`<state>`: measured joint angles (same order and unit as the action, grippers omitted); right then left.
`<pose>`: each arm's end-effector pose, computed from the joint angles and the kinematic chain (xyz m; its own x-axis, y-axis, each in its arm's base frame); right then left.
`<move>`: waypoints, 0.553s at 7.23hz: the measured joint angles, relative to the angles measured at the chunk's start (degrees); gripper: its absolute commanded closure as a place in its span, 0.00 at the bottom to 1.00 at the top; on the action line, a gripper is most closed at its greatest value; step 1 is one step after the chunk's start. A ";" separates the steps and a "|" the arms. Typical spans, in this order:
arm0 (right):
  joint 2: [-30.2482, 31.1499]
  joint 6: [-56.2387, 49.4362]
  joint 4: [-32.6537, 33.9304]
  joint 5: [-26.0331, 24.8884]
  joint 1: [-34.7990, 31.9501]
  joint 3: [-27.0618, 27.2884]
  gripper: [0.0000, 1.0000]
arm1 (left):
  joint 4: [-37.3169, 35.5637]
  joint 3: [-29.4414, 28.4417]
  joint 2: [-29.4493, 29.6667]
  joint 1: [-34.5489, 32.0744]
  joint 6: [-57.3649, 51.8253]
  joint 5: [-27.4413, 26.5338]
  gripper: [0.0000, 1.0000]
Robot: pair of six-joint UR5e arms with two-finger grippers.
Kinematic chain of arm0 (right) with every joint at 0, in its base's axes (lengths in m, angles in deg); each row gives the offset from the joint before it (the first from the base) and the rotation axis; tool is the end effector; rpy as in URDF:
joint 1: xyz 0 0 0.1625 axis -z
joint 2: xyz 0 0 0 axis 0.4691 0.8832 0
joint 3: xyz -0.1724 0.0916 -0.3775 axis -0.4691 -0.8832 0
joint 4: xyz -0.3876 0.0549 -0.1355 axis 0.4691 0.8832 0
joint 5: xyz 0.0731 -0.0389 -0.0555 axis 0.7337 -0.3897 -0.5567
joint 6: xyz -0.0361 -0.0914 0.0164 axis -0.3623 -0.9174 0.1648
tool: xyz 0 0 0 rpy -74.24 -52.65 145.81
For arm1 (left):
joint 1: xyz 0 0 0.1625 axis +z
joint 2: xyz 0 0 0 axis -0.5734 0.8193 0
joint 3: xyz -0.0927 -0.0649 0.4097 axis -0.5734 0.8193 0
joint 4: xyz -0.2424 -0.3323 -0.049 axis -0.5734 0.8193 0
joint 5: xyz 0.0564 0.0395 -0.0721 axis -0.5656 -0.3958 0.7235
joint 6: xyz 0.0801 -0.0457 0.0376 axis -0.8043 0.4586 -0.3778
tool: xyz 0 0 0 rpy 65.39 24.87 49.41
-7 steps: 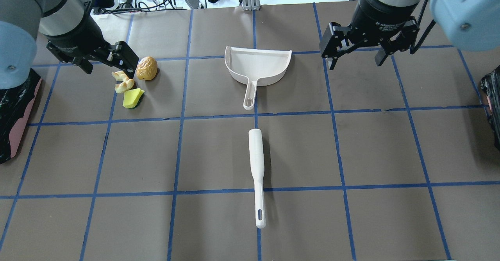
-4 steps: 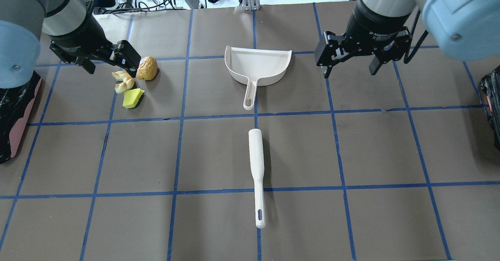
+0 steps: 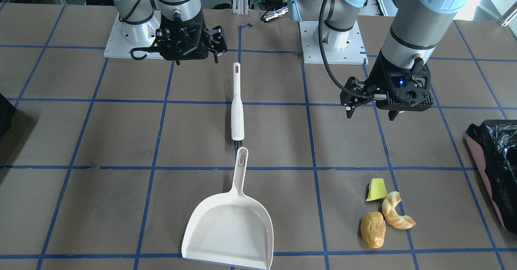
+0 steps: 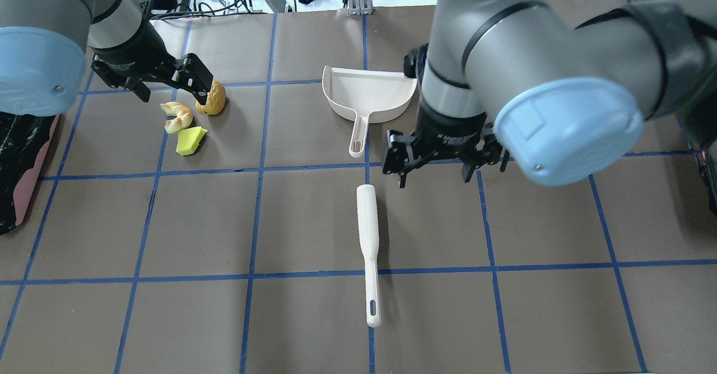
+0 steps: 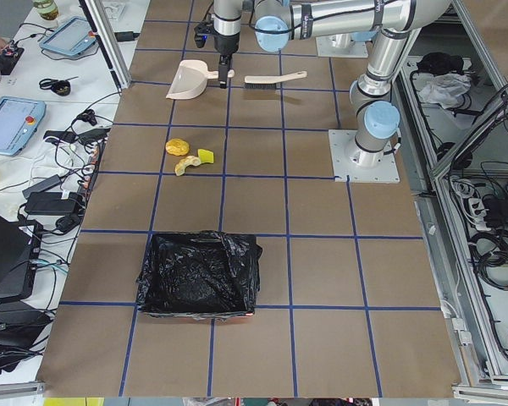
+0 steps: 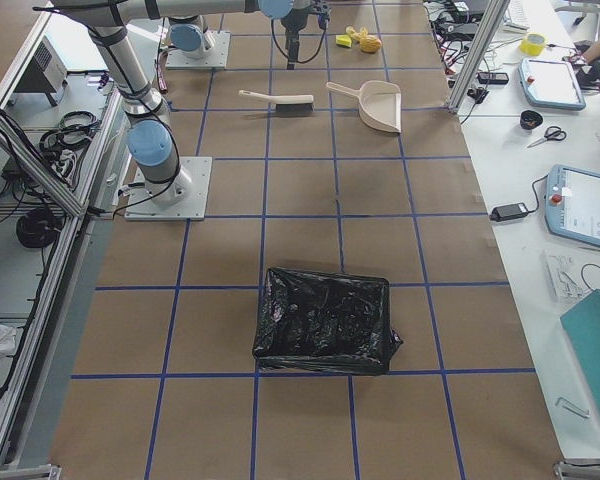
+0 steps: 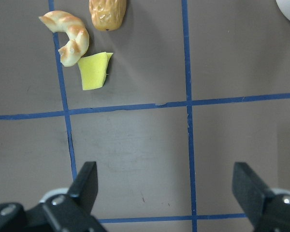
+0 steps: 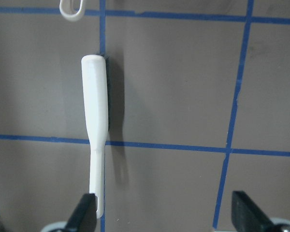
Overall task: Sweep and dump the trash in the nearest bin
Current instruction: 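Reach the right gripper to the brush while the left nears the dustpan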
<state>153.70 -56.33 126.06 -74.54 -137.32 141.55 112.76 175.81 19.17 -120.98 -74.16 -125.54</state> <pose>0.2867 -0.3928 0.4202 -0.9962 -0.0801 -0.0330 -0.0842 0.9849 0.1514 -0.0921 -0.5334 0.4447 -0.9957 0.0741 -0.0557 0.0792 0.9922 -0.0959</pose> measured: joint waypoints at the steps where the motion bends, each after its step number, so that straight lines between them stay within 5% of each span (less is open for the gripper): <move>1: -0.35 2.60 4.93 0.18 -3.67 4.90 0.02 | -2.11 -0.23 1.85 -0.12 0.49 0.34 0.00; 4: -2.24 6.98 22.63 0.28 -8.84 17.67 0.03 | -4.75 -4.85 8.57 -1.45 3.16 2.05 0.00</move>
<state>151.47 -49.35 148.69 -74.26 -146.16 159.22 108.01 170.96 27.74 -122.43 -71.00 -123.49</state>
